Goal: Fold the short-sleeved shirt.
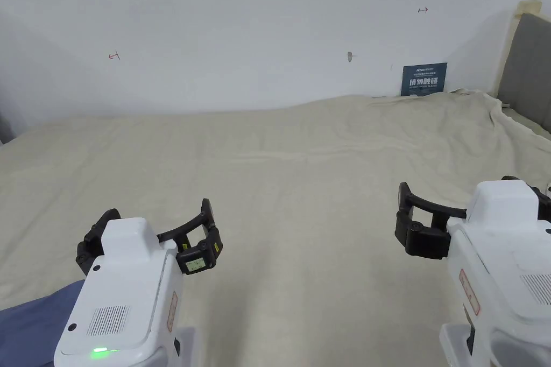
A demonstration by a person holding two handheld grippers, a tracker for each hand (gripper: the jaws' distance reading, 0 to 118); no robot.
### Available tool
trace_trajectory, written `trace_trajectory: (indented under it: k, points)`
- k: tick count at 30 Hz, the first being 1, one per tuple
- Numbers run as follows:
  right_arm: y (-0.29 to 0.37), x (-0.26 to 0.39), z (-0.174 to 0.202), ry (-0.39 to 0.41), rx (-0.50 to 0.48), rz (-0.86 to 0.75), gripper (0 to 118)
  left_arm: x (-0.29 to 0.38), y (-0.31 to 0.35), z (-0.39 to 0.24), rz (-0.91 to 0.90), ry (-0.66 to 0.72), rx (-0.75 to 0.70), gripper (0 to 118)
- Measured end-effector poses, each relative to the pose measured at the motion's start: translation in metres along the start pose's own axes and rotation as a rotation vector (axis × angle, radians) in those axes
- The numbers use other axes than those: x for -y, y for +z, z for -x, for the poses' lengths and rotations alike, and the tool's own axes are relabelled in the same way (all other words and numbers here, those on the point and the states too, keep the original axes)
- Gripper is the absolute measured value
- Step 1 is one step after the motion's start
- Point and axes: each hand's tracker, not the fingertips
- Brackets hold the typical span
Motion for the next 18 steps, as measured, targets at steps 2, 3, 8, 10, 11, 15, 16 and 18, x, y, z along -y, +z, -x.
trace_trajectory:
  k: [2,3,8,10,11,15,16,18]
  points:
    - [-0.0005,0.0000,0.0003,0.001,-0.001,-0.002,114,-0.0005,-0.0005,-0.0002,-0.001,0.001,0.002,118]
    - [-0.0010,-0.0001,0.0005,0.002,-0.001,-0.001,114,-0.0006,-0.0008,-0.0004,0.000,0.001,0.003,118]
    - [-0.0006,-0.0022,0.0042,0.005,-0.004,-0.001,114,0.0009,-0.0026,-0.0012,0.004,-0.004,0.008,118]
    - [-0.0016,-0.0012,0.0034,0.006,-0.002,-0.002,114,0.0013,-0.0028,-0.0012,0.005,-0.005,0.008,118]
    - [-0.0024,-0.0004,0.0026,0.006,-0.003,-0.002,114,0.0015,-0.0029,-0.0012,0.003,-0.005,0.007,118]
    - [-0.0030,-0.0014,0.0035,0.008,-0.003,-0.005,114,0.0017,-0.0043,-0.0005,0.011,-0.001,0.005,118]
    - [-0.0031,-0.0017,0.0037,0.009,-0.002,-0.004,114,0.0012,-0.0043,-0.0004,0.010,-0.001,0.004,118]
    - [-0.0042,-0.0008,0.0025,0.008,-0.002,-0.006,114,0.0007,-0.0041,-0.0003,0.006,-0.002,0.004,118]
